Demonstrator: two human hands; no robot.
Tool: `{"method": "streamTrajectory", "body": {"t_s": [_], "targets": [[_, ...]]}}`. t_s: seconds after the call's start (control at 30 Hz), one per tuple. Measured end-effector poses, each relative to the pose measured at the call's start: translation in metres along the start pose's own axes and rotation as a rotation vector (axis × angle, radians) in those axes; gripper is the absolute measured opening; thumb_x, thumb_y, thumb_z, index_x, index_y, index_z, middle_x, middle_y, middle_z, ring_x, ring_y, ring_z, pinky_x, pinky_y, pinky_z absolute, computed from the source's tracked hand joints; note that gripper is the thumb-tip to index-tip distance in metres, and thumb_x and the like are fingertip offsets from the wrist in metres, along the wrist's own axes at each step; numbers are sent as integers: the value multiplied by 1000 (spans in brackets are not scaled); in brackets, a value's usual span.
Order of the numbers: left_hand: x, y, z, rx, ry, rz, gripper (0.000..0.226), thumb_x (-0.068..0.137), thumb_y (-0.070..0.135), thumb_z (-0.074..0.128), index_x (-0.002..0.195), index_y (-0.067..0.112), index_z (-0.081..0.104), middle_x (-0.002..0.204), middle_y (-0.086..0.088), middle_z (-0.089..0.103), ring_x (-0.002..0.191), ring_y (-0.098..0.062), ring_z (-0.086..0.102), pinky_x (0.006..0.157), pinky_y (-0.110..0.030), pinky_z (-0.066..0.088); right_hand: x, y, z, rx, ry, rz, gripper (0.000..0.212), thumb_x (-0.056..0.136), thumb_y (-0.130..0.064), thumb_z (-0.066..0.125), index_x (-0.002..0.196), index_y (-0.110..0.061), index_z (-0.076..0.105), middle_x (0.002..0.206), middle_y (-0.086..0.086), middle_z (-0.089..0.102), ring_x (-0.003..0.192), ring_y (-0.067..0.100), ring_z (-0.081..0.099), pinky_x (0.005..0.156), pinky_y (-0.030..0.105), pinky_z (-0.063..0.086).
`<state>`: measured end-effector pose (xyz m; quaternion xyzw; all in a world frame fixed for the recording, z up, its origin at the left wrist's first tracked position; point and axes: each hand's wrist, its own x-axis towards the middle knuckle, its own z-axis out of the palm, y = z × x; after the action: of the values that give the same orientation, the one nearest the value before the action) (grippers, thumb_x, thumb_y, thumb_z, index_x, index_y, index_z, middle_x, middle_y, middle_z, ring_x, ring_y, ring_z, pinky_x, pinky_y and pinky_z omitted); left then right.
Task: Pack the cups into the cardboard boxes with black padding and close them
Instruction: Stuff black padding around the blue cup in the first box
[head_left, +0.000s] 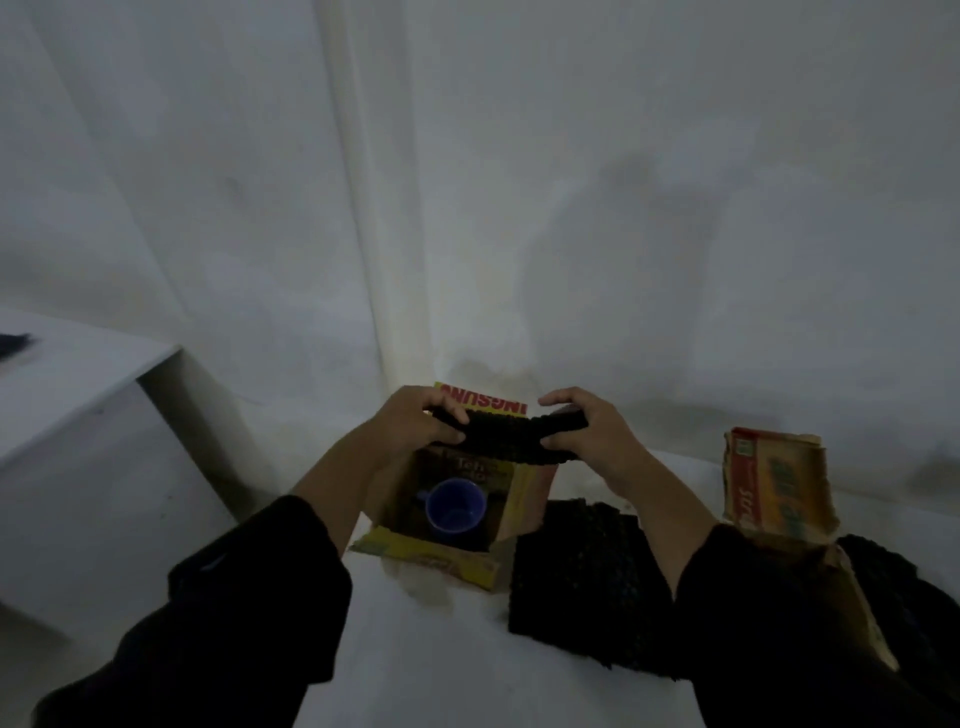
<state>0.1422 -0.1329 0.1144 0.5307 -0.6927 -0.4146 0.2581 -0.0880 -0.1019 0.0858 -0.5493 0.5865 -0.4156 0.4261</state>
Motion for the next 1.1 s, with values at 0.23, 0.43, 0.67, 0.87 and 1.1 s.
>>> {"method": "streamTrajectory", "body": {"t_s": [0.23, 0.43, 0.67, 0.87, 1.1], "targets": [[60, -53, -16, 313, 20, 105, 19, 62, 5, 82, 67, 20, 71, 79, 1, 67, 81, -13, 62, 76, -25, 49, 47, 8, 47, -602, -29, -98, 24, 75, 8, 62, 81, -12, 75, 87, -8, 49, 91, 15, 54, 76, 25, 45], [81, -90, -6, 686, -75, 178, 15, 75, 13, 68, 80, 26, 75, 100, 3, 68, 97, -16, 61, 79, -20, 42, 68, 30, 80, -1078, -223, -92, 29, 84, 2, 56, 105, -13, 70, 123, 9, 50, 111, 27, 52, 86, 31, 42], [83, -102, 4, 1237, -216, 439, 18, 85, 24, 57, 98, 25, 70, 106, 0, 62, 111, -23, 50, 91, -34, 33, 67, 37, 107, -1450, -346, -190, 29, 86, 5, 54, 113, -1, 63, 124, 18, 50, 112, 35, 49, 82, 40, 45], [81, -112, 11, 1361, -261, 476, 15, 86, 33, 55, 89, 23, 65, 105, 1, 63, 109, -23, 48, 95, -36, 30, 57, 44, 118, -1570, -477, -159, 20, 87, 2, 56, 105, -1, 63, 120, 18, 53, 111, 33, 49, 79, 38, 45], [74, -123, 21, 1490, -346, 476, 23, 95, 29, 46, 92, 23, 68, 103, 4, 65, 117, -23, 42, 102, -38, 26, 59, 59, 122, -1522, -502, -26, 15, 92, -3, 53, 105, -8, 59, 105, 15, 61, 90, 28, 60, 71, 37, 51]]}}
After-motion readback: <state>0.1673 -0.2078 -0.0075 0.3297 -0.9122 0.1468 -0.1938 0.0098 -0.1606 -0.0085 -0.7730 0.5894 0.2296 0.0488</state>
